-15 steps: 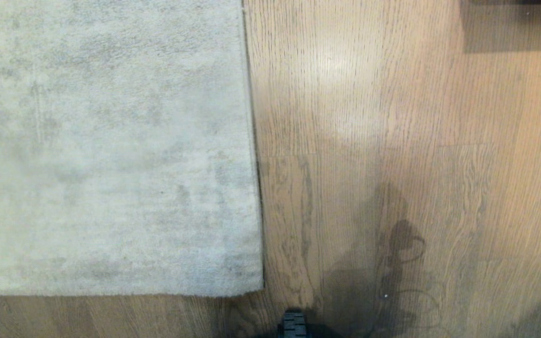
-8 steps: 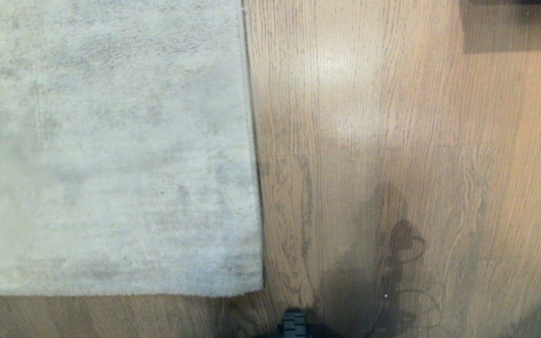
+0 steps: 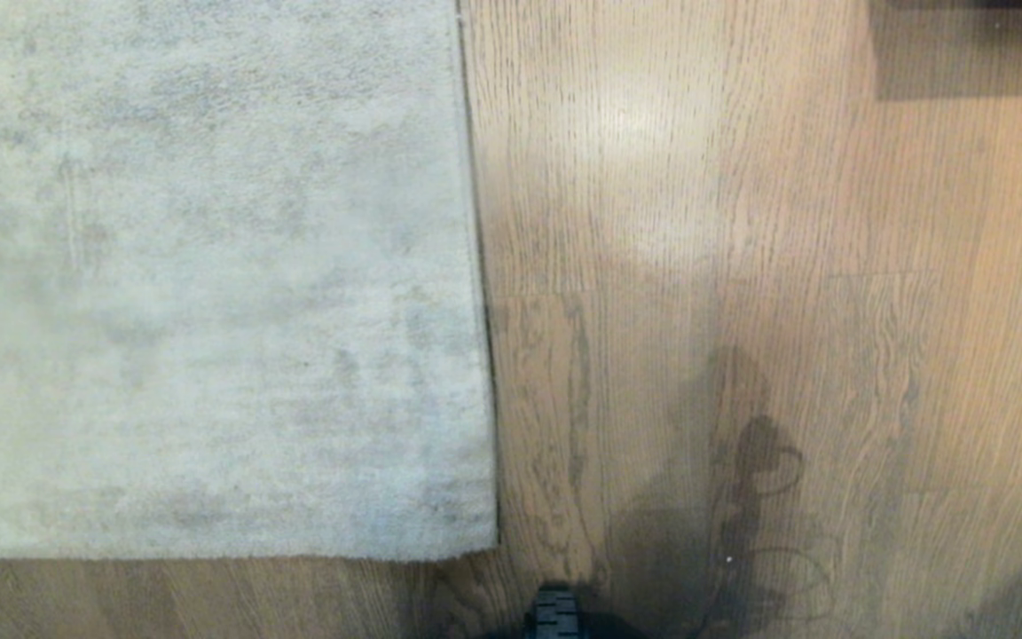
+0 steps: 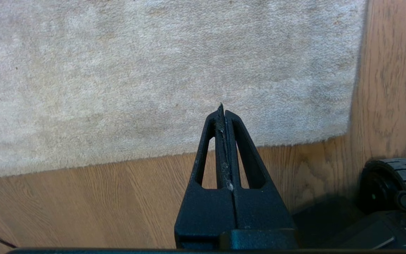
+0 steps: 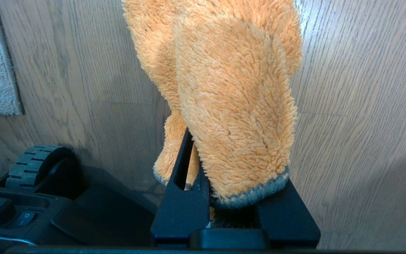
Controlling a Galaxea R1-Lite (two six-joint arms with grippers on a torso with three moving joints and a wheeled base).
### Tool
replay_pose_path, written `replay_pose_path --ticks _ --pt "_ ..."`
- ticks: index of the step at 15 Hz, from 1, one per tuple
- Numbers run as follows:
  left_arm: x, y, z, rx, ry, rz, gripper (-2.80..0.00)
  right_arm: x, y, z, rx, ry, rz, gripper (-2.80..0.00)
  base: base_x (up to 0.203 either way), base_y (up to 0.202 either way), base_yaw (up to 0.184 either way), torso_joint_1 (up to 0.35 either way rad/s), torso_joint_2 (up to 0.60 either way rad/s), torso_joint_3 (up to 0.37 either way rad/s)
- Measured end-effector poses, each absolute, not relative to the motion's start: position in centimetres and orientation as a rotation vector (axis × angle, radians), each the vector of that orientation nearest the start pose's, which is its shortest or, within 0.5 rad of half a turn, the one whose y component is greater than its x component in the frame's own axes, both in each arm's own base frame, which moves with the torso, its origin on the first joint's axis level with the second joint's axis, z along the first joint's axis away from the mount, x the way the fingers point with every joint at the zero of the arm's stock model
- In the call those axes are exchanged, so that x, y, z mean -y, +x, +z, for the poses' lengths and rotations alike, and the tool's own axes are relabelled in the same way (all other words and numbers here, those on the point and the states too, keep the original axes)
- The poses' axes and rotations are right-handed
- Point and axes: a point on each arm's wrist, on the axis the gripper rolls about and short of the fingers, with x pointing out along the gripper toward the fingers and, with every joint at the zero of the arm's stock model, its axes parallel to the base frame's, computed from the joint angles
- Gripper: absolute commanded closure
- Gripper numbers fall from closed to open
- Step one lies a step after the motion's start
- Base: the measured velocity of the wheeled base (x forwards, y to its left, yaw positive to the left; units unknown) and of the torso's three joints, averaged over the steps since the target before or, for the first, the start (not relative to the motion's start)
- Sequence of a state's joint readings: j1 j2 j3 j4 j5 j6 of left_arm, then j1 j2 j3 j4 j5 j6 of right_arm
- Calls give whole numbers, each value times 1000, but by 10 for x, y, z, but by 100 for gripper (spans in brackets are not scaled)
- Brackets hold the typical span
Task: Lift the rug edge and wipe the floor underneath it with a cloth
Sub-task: Put down the rag
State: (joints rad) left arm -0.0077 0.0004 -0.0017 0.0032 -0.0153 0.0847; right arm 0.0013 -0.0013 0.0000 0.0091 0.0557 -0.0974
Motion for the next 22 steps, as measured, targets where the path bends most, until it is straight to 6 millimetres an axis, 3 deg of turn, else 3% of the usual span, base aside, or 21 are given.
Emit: replay_pose_path --ticks 22 --pt "0 -23 76 -3 35 -21 0 -1 -23 75 -5 -97 58 0 0 0 0 1 0 24"
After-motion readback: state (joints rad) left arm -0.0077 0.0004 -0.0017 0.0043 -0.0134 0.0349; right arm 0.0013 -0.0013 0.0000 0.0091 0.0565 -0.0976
